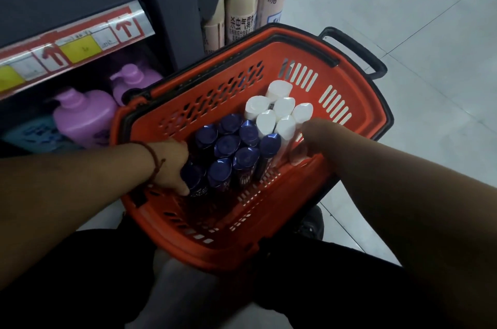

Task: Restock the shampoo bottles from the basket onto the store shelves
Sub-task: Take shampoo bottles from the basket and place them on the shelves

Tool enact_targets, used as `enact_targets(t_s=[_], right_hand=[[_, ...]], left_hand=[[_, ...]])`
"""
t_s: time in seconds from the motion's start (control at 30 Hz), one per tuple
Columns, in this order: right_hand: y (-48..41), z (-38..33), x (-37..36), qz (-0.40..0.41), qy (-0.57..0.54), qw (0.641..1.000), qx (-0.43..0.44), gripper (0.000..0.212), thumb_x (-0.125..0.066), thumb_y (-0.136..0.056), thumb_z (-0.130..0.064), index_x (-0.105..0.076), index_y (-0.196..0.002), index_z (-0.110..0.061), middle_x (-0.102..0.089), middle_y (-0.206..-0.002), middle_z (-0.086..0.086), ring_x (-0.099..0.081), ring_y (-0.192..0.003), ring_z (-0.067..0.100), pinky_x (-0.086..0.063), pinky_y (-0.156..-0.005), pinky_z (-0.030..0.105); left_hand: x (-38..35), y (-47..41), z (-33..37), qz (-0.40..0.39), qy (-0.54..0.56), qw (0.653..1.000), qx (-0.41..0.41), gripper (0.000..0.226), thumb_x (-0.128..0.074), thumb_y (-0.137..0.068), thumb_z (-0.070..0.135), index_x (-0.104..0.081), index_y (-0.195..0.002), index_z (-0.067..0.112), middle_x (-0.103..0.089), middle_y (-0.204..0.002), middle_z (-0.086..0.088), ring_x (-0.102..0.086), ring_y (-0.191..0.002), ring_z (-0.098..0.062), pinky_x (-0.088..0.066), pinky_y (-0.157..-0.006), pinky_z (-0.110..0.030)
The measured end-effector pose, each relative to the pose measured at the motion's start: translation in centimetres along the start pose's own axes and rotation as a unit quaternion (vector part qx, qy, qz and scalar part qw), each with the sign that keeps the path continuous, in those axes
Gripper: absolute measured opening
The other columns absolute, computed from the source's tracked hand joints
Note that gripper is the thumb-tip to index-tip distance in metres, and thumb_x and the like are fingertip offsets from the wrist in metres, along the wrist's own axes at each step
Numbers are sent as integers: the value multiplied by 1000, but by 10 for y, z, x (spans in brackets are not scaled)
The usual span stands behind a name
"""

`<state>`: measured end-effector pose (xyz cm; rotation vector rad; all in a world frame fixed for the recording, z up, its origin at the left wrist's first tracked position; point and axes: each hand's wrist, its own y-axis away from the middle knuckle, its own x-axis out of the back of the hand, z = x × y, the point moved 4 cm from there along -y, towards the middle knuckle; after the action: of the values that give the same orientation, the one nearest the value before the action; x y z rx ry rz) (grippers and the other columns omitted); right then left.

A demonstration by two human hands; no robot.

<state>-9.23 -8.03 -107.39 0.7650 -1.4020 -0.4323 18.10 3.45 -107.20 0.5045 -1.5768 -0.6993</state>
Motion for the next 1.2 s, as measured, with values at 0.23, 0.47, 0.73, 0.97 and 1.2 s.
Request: enact_targets(t_s=[0.23, 0.47, 0.73, 0.97, 1.2], right_hand=[[1, -4, 5, 13, 27, 1000, 2, 60, -86, -77, -30, -59, -129, -16, -63, -114, 3, -59, -114, 26, -48, -104, 38], [-15, -3, 0, 6, -16, 1000, 3, 56, -94, -62, -37, -65, -101, -9, -71, -86, 4, -72, -80, 20, -61, -81, 36], [-18, -2, 7, 32, -33, 998, 40, 39, -82, -78, -39, -68, -99, -9, -71, -77, 5, -72, -64, 17, -53, -55, 25], [29, 1, 29, 135, -53, 986, 81, 47, -69, -80, -53, -71, -83, -6, -70, -74, 11, -69, -69, 23, -60, -68, 37], [125, 1, 83, 415, -220, 876, 110, 52, -57, -76, -57, -54, -62, -7, -56, -66, 14, -59, -70, 31, -46, -59, 39]], left_hand=[[1, -5, 39, -11, -71, 996, -50, 59, -74, -81, 47, -54, -123, 12, -45, -130, -17, -59, -101, -30, -46, -76, -30], [-7, -16, 45, -73, -127, 989, -9, 48, -79, -79, 33, -60, -120, 16, -51, -123, -11, -63, -106, -28, -53, -79, -34], [17, -12, 20, 29, 40, 997, -63, 38, -83, -64, 39, -67, -93, 19, -65, -83, -2, -57, -73, -17, -41, -59, -24], [54, 15, -1, 159, 167, 972, -31, 35, -87, -60, 41, -68, -78, 18, -66, -80, 0, -61, -76, -20, -41, -61, -26], [88, 82, -9, 313, 388, 867, -16, 27, -89, -64, 36, -74, -80, 21, -70, -83, 1, -59, -72, -11, -43, -62, -19]])
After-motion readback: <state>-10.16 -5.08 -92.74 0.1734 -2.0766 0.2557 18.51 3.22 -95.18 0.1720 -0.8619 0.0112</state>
